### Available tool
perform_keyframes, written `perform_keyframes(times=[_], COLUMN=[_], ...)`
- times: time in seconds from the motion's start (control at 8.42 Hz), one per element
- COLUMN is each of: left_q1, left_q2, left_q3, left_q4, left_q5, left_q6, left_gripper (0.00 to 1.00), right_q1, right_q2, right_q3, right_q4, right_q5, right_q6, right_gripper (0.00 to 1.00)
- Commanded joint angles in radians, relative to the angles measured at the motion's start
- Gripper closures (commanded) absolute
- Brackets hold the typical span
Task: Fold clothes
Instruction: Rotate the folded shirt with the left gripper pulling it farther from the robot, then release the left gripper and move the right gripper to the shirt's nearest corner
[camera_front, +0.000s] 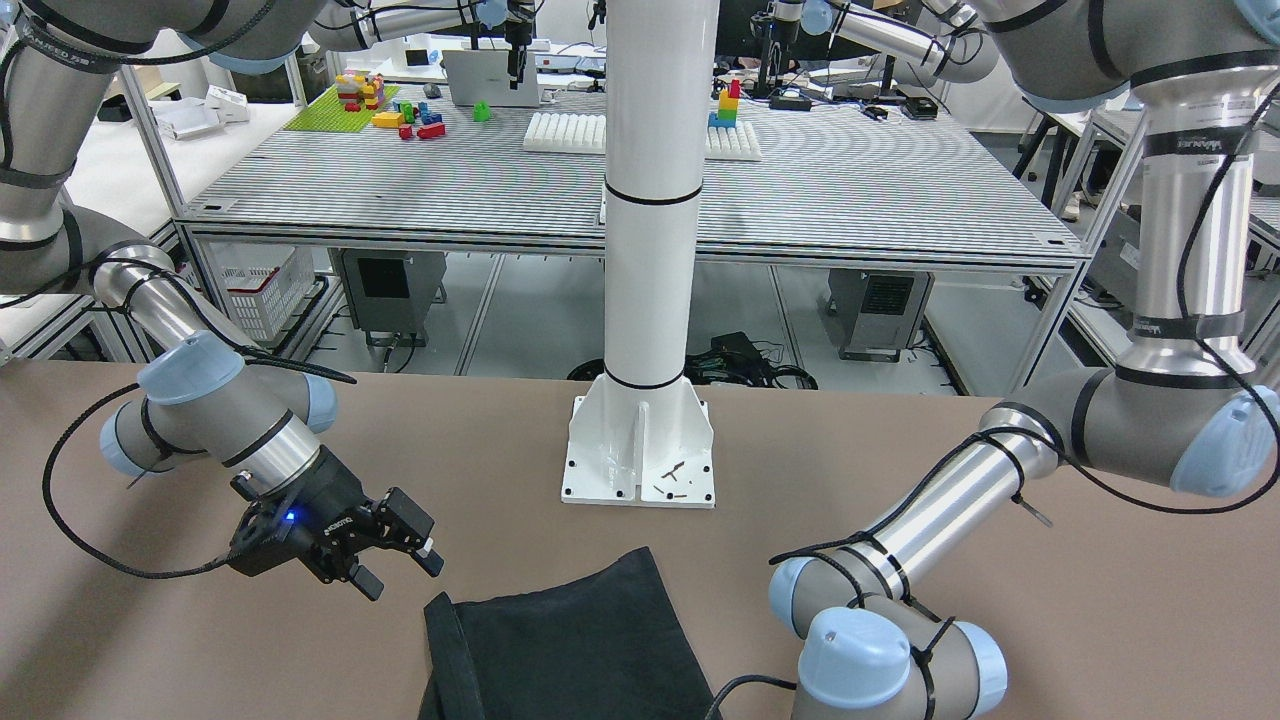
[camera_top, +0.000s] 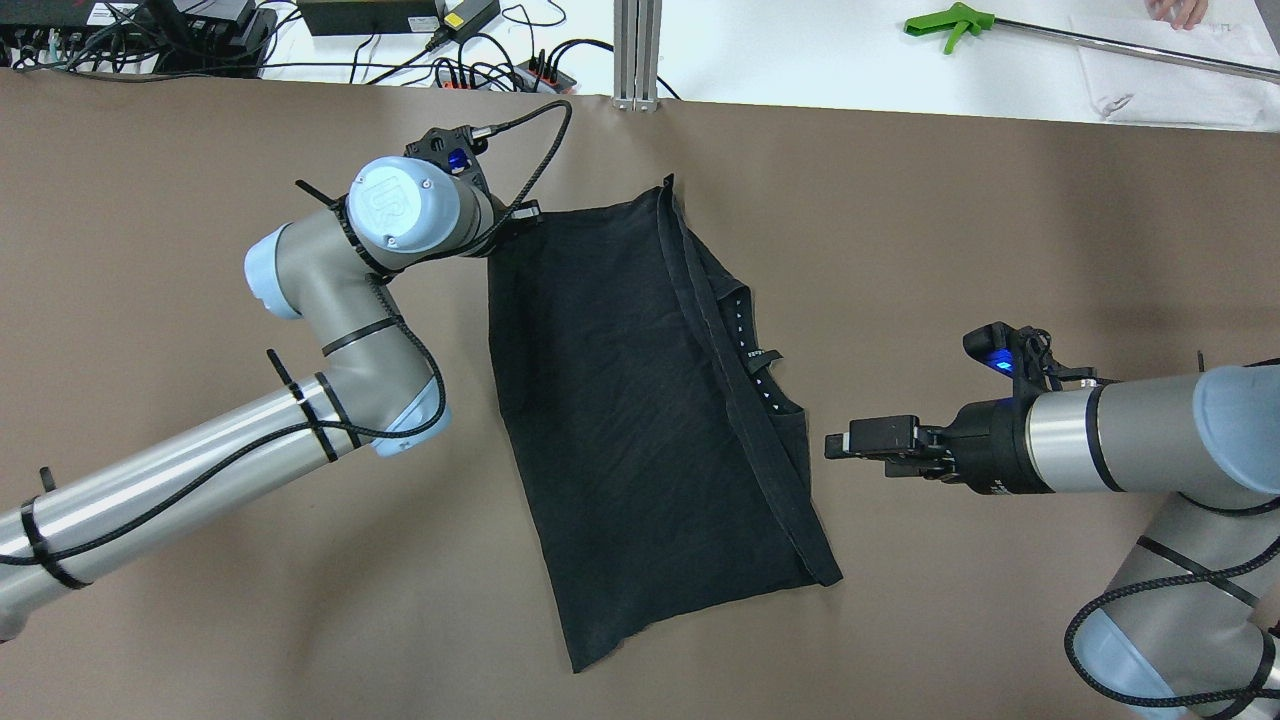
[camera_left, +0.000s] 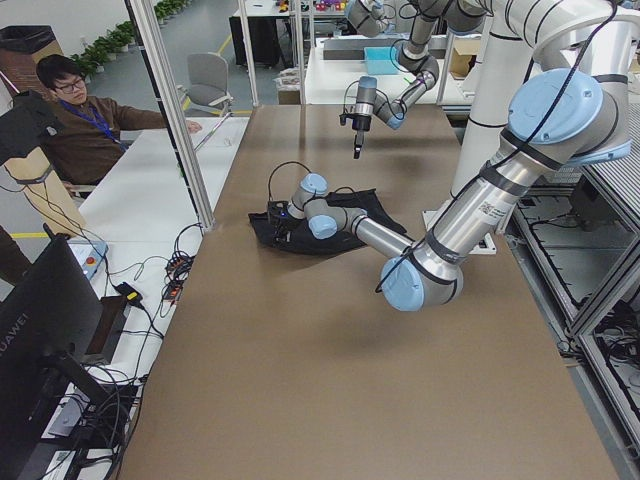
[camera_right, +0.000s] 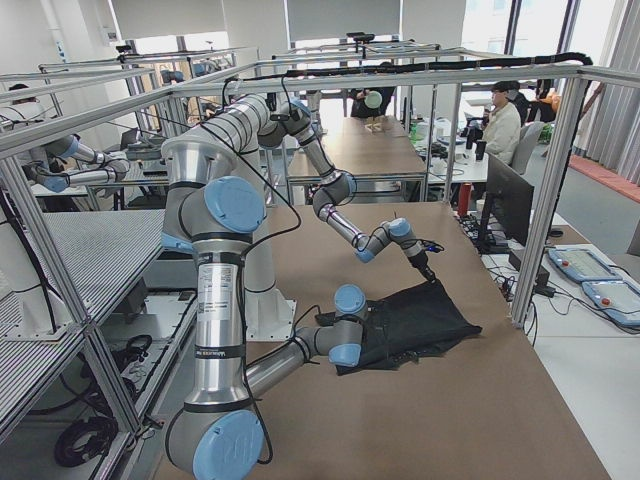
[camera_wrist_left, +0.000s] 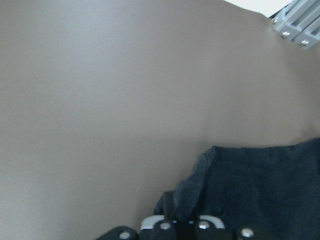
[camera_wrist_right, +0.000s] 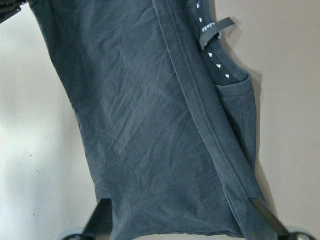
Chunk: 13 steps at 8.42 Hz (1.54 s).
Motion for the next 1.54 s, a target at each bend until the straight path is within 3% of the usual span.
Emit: perform_keyframes(times=[0.0, 0.12, 0.24, 0.36, 0.48, 0.83, 1.07, 1.19, 1.43], left_q1=[-0.013, -0.011, -0.013, -0.013, -0.025, -0.089, -0.125, -0.125, -0.128], left_q2=[-0.181, -0.196, -0.199, -0.199, -0.2, -0.222, -0.188, -0.145, -0.11], left_q3=[0.26, 0.285, 0.289, 0.296, 0.298, 0.29, 0.205, 0.133, 0.08], left_q4=[-0.114, -0.114, -0.114, -0.114, -0.114, -0.112, -0.091, -0.064, -0.048], left_q5=[0.034, 0.062, 0.085, 0.125, 0.131, 0.093, -0.002, -0.017, -0.031], left_q6=[0.0, -0.002, -0.002, -0.002, -0.002, 0.029, 0.079, 0.081, 0.081], left_gripper=[1.0, 1.0, 0.93, 0.39, 0.06, 0.05, 0.05, 0.05, 0.05], right_q1=[0.001, 0.001, 0.001, 0.001, 0.001, -0.004, 0.002, -0.014, -0.158], right_q2=[-0.001, -0.001, -0.001, 0.001, 0.004, 0.028, 0.035, 0.036, 0.065], right_q3=[0.006, 0.006, 0.006, 0.008, 0.006, 0.005, 0.012, 0.017, 0.031], right_q4=[0.0, 0.001, 0.001, 0.001, 0.0, -0.021, -0.131, -0.187, -0.343], right_q5=[-0.001, -0.001, -0.001, -0.001, -0.002, -0.056, -0.059, -0.1, -0.276], right_q6=[0.0, 0.0, 0.0, 0.0, 0.0, -0.012, -0.226, -0.333, -0.457], right_gripper=[0.06, 0.06, 0.06, 0.06, 0.06, 0.06, 0.06, 0.06, 0.06])
